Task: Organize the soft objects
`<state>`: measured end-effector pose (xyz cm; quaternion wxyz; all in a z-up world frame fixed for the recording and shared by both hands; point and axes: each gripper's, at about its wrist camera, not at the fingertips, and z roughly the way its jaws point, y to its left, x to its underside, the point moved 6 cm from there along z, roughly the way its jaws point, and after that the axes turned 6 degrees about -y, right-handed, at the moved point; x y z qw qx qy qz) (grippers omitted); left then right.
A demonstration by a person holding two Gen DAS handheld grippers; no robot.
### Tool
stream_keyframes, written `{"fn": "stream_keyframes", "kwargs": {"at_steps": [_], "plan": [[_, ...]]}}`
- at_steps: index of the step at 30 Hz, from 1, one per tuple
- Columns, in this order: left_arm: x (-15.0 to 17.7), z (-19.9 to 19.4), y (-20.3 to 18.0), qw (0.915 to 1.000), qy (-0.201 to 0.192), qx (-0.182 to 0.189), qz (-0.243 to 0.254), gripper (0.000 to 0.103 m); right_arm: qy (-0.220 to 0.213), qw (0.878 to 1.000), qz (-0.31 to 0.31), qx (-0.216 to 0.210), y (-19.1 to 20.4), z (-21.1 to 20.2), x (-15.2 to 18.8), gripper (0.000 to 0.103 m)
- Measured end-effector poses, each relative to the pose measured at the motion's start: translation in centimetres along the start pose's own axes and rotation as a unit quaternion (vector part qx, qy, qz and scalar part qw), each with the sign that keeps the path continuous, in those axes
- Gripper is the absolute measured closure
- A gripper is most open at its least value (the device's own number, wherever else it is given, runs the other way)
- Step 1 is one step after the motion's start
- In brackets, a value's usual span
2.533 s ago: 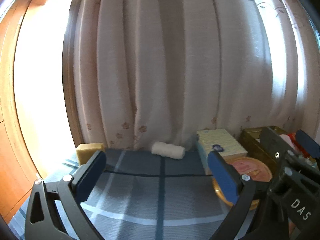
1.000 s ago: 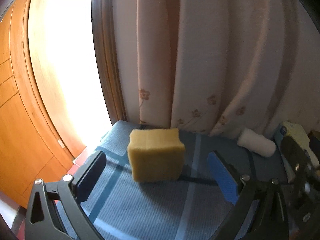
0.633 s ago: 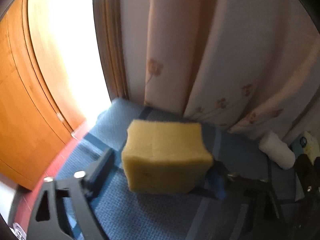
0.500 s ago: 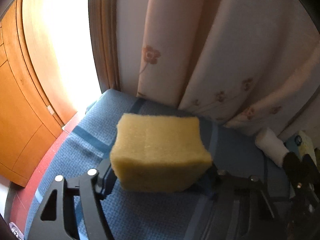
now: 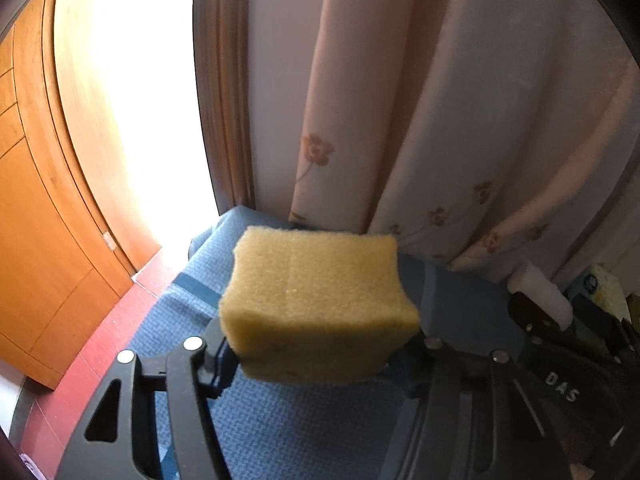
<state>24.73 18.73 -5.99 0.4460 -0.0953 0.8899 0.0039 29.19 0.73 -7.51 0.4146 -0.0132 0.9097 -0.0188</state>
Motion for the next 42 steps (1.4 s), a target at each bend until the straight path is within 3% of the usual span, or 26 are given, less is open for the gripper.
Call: {"fn": "stream_keyframes", "kwargs": {"at_steps": [2, 4, 6, 9, 11, 12, 13, 18, 20, 23, 24, 25, 26, 27, 28, 31, 36, 38, 39, 40, 42], "plan": [[-0.1, 0.1, -0.4, 1.0000, -0.001, 0.001, 0.000, 0.042, 0.001, 1.000, -0.014, 0.015, 0.0, 0.2, -0.1, 0.021], [-0.2, 0.1, -0.1, 1.0000, -0.002, 0.000, 0.000, 0.042, -0.003, 0.999, -0.029, 0.041, -0.4, 0.3, -0.3, 0.045], [-0.3, 0.3, 0.1, 1.0000, -0.003, -0.004, 0.000, 0.042, -0.003, 0.998, -0.038, 0.043, -0.6, 0.3, -0.3, 0.049], [-0.4, 0.3, 0.2, 1.0000, -0.005, -0.005, 0.000, 0.042, -0.011, 0.998, -0.045, 0.049, -0.9, -0.1, -0.2, 0.064], [-0.2, 0.1, 0.2, 1.0000, -0.009, -0.004, 0.002, 0.042, -0.032, 0.999, -0.029, 0.030, -1.3, -1.4, 0.0, 0.076], [-0.3, -0.1, 0.1, 0.9999, -0.012, -0.005, 0.005, 0.042, -0.044, 0.999, -0.015, 0.011, -1.4, -2.0, -0.1, 0.097], [-0.1, -0.2, 0.3, 0.9999, -0.015, -0.003, 0.005, 0.042, -0.057, 0.998, -0.002, -0.009, -1.6, -2.7, 0.0, 0.102], [-0.1, -0.7, 0.3, 0.9997, -0.024, -0.005, 0.005, 0.041, -0.122, 0.990, 0.017, -0.070, -1.6, -6.6, 0.5, 0.102], [-0.1, -0.9, 0.4, 0.9997, -0.023, -0.005, 0.003, 0.041, -0.121, 0.989, 0.015, -0.084, -1.1, -6.8, 0.5, 0.102], [-0.1, -0.7, 0.8, 0.9997, -0.021, -0.007, -0.002, 0.041, -0.117, 0.991, 0.003, -0.068, -1.6, -6.3, -0.1, 0.099], [-0.1, -0.8, 0.8, 0.9997, -0.021, -0.006, -0.003, 0.041, -0.108, 0.992, -0.004, -0.066, -1.7, -5.9, -0.2, 0.089], [-0.2, -0.9, 0.7, 0.9997, -0.022, -0.006, -0.004, 0.041, -0.097, 0.993, -0.007, -0.068, -1.2, -5.5, -0.3, 0.067], [-0.3, -1.0, 0.7, 0.9997, -0.024, -0.005, -0.003, 0.041, -0.088, 0.994, -0.009, -0.069, -0.8, -5.3, -0.2, 0.051], [-0.3, -1.1, 0.7, 0.9997, -0.025, -0.006, -0.002, 0.041, -0.087, 0.994, -0.007, -0.067, -0.4, -5.4, -0.1, 0.027], [-0.4, -1.2, 0.6, 0.9996, -0.026, -0.008, 0.001, 0.041, -0.091, 0.994, -0.006, -0.067, -0.3, -5.5, 0.0, 0.019], [-0.3, -1.2, 0.5, 0.9996, -0.024, -0.009, 0.006, 0.041, -0.082, 0.994, -0.021, -0.072, 0.1, -5.5, 0.3, 0.019], [-0.3, -1.2, 0.5, 0.9997, -0.020, -0.010, 0.010, 0.041, -0.011, 0.997, -0.032, -0.075, 0.9, -2.3, 0.7, 0.020], [-0.3, -1.2, 0.5, 0.9998, -0.016, -0.010, 0.009, 0.041, -0.004, 0.997, -0.032, -0.065, 0.5, -2.0, 0.8, 0.022], [-0.3, -1.1, 0.5, 0.9998, -0.014, -0.009, 0.008, 0.041, -0.004, 0.998, -0.031, -0.058, 0.2, -2.0, 0.8, 0.031], [-0.3, -1.0, 0.5, 0.9999, -0.011, -0.009, 0.008, 0.041, -0.006, 0.998, -0.032, -0.049, 0.1, -1.9, 0.7, 0.049], [-0.3, -0.5, 0.5, 0.9999, -0.004, -0.008, 0.008, 0.041, -0.005, 0.999, -0.035, -0.031, -0.7, -1.9, 0.8, 0.061]]}}
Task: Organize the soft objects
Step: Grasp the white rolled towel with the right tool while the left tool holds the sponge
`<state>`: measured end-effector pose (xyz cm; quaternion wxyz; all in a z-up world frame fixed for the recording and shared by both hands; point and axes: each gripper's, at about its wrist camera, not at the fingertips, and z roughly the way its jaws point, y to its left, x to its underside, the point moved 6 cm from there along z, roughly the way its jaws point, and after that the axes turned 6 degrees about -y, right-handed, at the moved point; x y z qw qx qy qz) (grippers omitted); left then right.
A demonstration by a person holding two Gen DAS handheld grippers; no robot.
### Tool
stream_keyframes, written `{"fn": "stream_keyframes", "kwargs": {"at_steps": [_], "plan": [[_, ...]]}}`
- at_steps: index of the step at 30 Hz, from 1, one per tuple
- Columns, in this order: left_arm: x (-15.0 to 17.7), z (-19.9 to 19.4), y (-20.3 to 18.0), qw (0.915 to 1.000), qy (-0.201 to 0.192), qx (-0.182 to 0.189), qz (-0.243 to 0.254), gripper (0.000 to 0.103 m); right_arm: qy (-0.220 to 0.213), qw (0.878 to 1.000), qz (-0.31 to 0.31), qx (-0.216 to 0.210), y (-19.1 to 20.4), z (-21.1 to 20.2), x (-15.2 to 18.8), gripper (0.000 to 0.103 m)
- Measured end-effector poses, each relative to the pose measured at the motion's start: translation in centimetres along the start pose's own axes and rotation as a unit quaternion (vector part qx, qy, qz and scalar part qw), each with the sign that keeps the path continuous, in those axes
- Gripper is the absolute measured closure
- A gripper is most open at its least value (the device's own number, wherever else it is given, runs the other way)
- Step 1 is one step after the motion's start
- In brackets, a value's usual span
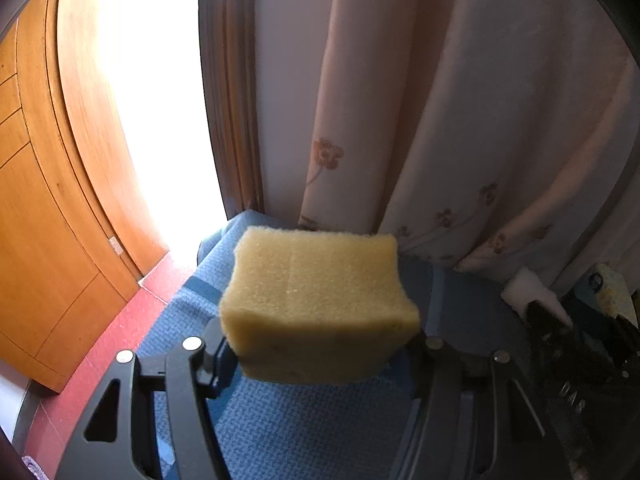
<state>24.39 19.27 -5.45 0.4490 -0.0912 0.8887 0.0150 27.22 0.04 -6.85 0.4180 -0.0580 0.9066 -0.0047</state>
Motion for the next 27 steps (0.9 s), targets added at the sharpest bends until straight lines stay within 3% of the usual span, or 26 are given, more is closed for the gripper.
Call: {"fn": "stream_keyframes", "kwargs": {"at_steps": [6, 10, 12, 17, 22, 27], "plan": [[0.1, 0.2, -0.2, 0.9999, 0.002, 0.014, 0.003, 0.043, -0.026, 0.999, 0.024, -0.020, -1.5, -3.0, 0.3, 0.077], [-0.1, -1.0, -0.7, 0.9994, -0.023, 0.022, 0.015, 0.043, -0.097, 0.992, 0.044, -0.068, -1.5, -7.4, 0.3, 0.079], [-0.2, -1.5, -0.9, 0.9990, -0.033, 0.021, 0.022, 0.043, -0.115, 0.990, 0.042, -0.069, -2.2, -9.7, 0.6, 0.079], [-0.4, -1.2, -0.2, 0.9993, -0.031, 0.023, 0.004, 0.043, -0.115, 0.986, 0.067, -0.100, -2.3, -11.7, 1.8, 0.079], [-0.4, -1.9, -0.7, 0.9983, -0.048, 0.033, 0.010, 0.043, -0.148, 0.982, 0.074, -0.096, -2.9, -15.4, 2.9, 0.079], [-0.7, -4.4, -2.1, 0.9896, -0.115, 0.078, 0.035, 0.043, -0.177, 0.980, 0.059, -0.066, -3.0, -17.6, 3.6, 0.079]]}}
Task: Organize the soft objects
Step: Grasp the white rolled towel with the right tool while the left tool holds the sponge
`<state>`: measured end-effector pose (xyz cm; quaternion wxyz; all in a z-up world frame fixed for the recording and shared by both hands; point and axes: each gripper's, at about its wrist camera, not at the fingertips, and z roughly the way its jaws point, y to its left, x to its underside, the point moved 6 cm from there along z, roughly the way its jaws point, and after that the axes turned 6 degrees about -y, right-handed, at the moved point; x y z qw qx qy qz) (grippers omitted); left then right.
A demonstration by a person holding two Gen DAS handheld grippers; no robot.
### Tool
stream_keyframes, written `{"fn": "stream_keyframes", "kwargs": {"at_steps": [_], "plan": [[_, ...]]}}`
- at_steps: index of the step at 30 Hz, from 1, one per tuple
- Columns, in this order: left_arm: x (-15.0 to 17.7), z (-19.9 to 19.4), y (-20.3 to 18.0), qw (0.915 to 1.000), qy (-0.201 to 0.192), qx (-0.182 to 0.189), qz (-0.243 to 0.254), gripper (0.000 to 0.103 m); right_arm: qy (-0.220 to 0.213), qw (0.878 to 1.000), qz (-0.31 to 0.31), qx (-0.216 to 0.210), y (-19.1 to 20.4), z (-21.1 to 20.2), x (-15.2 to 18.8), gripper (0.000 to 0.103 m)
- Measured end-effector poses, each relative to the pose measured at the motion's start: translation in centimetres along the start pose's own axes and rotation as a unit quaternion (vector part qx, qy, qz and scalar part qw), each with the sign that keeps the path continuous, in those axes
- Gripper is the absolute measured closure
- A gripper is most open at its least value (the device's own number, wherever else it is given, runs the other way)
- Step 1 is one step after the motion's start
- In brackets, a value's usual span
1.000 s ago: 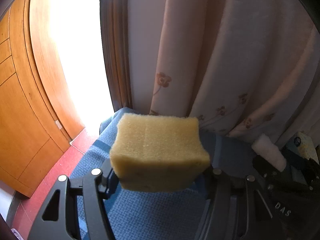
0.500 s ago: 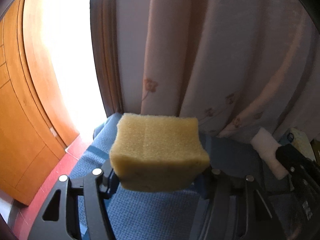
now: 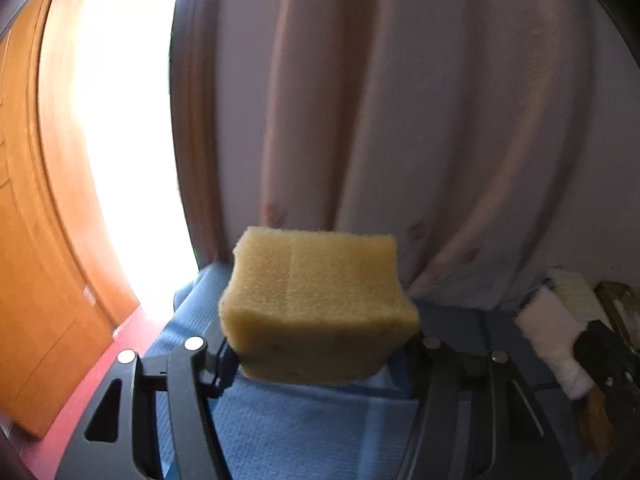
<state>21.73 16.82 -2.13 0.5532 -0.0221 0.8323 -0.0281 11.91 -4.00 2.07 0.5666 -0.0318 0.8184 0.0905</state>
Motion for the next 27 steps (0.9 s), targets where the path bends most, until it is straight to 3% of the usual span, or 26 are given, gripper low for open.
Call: {"fn": "stream_keyframes", "kwargs": {"at_steps": [3, 5, 7, 9, 15, 17, 19, 20, 23, 27], "plan": [[-0.4, -1.5, -1.0, 0.9987, -0.035, 0.037, 0.009, 0.043, -0.022, 0.999, -0.021, 0.025, -0.2, -1.6, -0.4, 0.081], [-0.5, -2.3, -1.5, 0.9970, -0.052, 0.057, 0.010, 0.043, -0.037, 0.998, -0.027, 0.036, -0.6, -2.9, -0.9, 0.090], [-0.6, -2.7, -1.7, 0.9961, -0.059, 0.064, 0.012, 0.043, -0.041, 0.997, -0.038, 0.045, -0.4, -2.8, -0.8, 0.092], [-0.4, -2.8, -1.8, 0.9962, -0.057, 0.065, 0.012, 0.043, -0.031, 0.998, -0.040, 0.036, -0.4, -2.5, -0.5, 0.092], [-0.3, -3.4, -0.8, 0.9974, -0.046, 0.054, -0.009, 0.043, -0.002, 0.999, 0.036, -0.018, -1.8, -1.4, 0.3, 0.091], [-0.3, -3.2, -0.4, 0.9977, -0.045, 0.048, -0.016, 0.043, 0.006, 0.999, 0.048, -0.019, -2.7, -1.7, 0.3, 0.076], [-0.2, -3.1, -0.2, 0.9981, -0.039, 0.043, -0.020, 0.043, 0.018, 0.998, 0.059, -0.023, -3.2, -1.9, 0.7, 0.028], [-0.2, -3.0, 0.0, 0.9982, -0.037, 0.041, -0.021, 0.043, 0.021, 0.997, 0.067, -0.022, -3.0, -1.0, 1.2, 0.024], [-0.4, -2.7, 0.1, 0.9985, -0.039, 0.033, -0.019, 0.043, 0.026, 0.997, 0.065, -0.033, -2.2, -0.6, 1.6, 0.024], [-0.5, -2.5, -0.4, 0.9985, -0.042, 0.030, -0.018, 0.043, 0.045, 0.999, -0.002, -0.030, 1.1, 0.5, 2.5, 0.024]]}}
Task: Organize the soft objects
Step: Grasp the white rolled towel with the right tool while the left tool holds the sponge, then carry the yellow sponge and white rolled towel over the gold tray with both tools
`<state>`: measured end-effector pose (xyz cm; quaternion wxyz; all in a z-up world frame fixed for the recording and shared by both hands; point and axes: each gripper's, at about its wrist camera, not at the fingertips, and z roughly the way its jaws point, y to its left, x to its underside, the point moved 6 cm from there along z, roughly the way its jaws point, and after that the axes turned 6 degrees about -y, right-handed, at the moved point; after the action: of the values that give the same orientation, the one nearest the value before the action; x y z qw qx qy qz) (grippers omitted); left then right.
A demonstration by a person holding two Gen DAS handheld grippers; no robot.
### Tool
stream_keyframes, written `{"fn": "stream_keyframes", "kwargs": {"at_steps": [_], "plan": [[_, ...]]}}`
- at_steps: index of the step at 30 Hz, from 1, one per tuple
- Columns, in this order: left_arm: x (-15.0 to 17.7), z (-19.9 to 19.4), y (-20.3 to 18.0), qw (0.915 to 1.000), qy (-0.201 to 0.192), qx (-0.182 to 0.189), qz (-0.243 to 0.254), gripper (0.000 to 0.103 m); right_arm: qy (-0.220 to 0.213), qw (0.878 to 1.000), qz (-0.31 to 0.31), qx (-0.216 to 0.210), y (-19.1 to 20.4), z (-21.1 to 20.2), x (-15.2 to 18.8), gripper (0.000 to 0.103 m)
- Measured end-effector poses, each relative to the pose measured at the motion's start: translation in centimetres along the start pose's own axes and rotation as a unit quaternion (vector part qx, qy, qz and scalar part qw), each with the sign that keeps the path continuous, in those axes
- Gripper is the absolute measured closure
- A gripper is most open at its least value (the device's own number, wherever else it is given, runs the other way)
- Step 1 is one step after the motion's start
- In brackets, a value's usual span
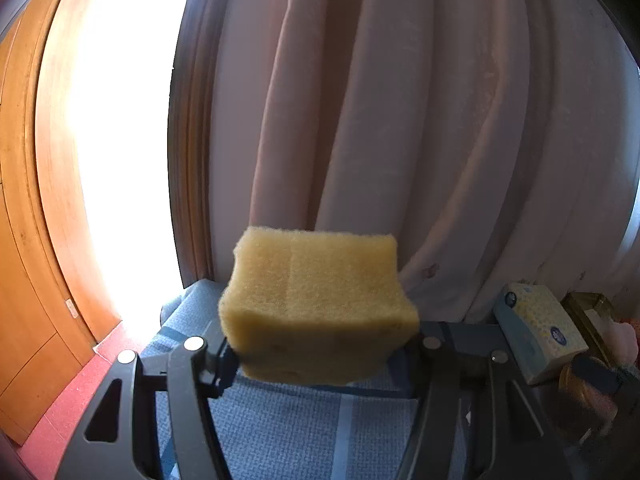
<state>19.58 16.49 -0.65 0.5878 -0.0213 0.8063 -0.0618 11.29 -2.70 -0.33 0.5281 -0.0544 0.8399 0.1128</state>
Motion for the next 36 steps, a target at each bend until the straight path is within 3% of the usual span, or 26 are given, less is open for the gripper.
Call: {"fn": "stream_keyframes", "kwargs": {"at_steps": [3, 6, 8, 9, 11, 15, 18, 21, 23, 26, 36], "plan": [[0.0, 0.0, -0.2, 1.0000, 0.000, -0.002, 0.002, 0.043, 0.051, 0.998, -0.043, 0.015, 1.7, 2.2, 1.3, 0.025], [0.3, 0.1, -0.4, 0.9999, -0.002, -0.007, 0.010, 0.043, 0.082, 0.996, -0.033, 0.028, 1.1, 3.4, 2.0, 0.029], [0.4, 0.1, -0.6, 0.9999, -0.002, -0.008, 0.014, 0.043, 0.118, 0.992, -0.023, 0.026, 0.5, 4.7, 3.0, 0.044], [0.4, 0.1, -0.8, 0.9998, -0.001, -0.009, 0.016, 0.043, 0.133, 0.991, -0.019, 0.021, 0.4, 5.2, 3.4, 0.059], [0.4, 0.1, -1.1, 0.9997, 0.000, -0.011, 0.020, 0.043, 0.167, 0.986, -0.011, 0.011, 0.3, 6.2, 4.5, 0.063], [0.5, 0.1, -1.0, 0.9998, 0.000, -0.013, 0.018, 0.043, 0.173, 0.985, -0.023, 0.011, 0.5, 6.1, 4.9, 0.068], [0.5, 0.1, -1.0, 0.9997, -0.004, -0.016, 0.017, 0.043, 0.143, 0.990, -0.007, 0.000, 0.1, 4.9, 4.2, 0.069], [0.6, 0.2, -1.0, 0.9996, -0.007, -0.017, 0.022, 0.043, 0.050, 0.998, 0.018, -0.017, -0.5, 2.2, 2.2, 0.069], [0.6, 0.0, -1.4, 0.9994, -0.010, -0.017, 0.029, 0.043, -0.014, 1.000, -0.011, 0.009, -0.4, 0.4, 0.8, 0.069], [0.7, -0.4, -2.2, 0.9989, -0.016, -0.015, 0.040, 0.043, -0.064, 0.997, -0.032, 0.041, -0.3, -1.2, -0.1, 0.069], [2.0, -1.9, -5.7, 0.9969, -0.020, -0.001, 0.076, 0.043, -0.064, 0.995, -0.040, 0.066, -1.3, -1.3, -0.1, 0.068]]}}
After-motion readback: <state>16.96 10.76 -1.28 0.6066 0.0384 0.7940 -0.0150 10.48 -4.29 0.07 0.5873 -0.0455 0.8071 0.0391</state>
